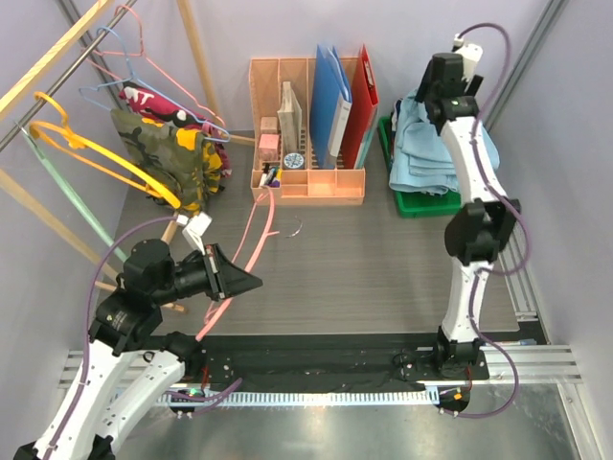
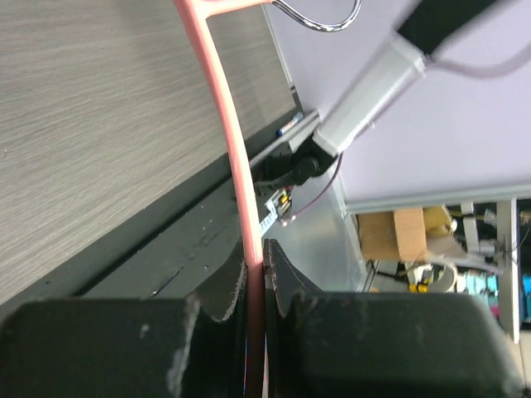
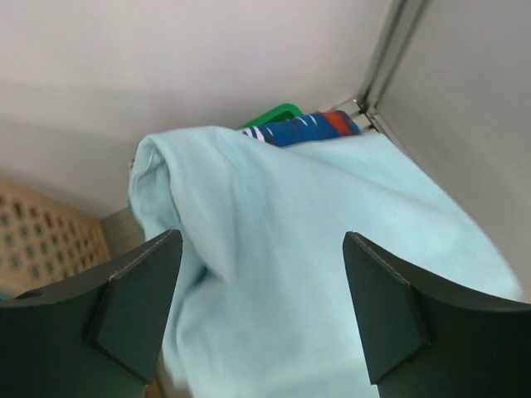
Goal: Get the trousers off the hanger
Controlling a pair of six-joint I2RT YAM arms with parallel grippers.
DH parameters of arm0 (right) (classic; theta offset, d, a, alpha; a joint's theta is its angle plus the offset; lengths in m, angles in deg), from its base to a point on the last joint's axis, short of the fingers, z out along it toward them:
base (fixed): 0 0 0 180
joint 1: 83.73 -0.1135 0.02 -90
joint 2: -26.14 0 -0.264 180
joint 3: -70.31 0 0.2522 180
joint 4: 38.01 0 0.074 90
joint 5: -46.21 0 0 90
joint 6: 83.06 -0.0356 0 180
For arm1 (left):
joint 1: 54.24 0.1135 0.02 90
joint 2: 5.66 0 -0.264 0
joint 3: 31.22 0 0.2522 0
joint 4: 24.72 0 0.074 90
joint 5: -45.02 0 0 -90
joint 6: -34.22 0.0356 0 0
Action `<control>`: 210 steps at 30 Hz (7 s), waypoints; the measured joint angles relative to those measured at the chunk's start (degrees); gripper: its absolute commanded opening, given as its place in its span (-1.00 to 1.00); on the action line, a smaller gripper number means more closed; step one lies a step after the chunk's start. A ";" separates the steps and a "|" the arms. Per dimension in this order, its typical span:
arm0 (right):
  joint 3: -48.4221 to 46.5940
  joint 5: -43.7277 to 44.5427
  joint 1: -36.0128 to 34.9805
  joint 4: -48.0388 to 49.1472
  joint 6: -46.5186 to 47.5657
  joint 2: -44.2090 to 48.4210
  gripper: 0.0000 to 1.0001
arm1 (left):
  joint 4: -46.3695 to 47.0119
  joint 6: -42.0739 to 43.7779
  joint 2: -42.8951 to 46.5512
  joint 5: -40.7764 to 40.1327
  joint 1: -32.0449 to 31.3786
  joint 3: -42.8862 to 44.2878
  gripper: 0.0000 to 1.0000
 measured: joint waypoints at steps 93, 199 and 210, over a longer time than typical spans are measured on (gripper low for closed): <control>55.36 8.48 -90.12 -0.31 -7.78 65.85 -0.99 | 15.13 -26.38 16.48 -21.64 0.00 -0.44 0.51; 0.98 -53.42 -51.63 19.06 1.44 9.68 -0.98 | -18.71 -10.60 29.86 -22.14 -0.33 11.39 0.58; 3.41 -53.75 -53.81 19.76 4.59 9.68 -0.99 | -16.79 -11.58 29.86 -21.05 -0.33 11.39 0.58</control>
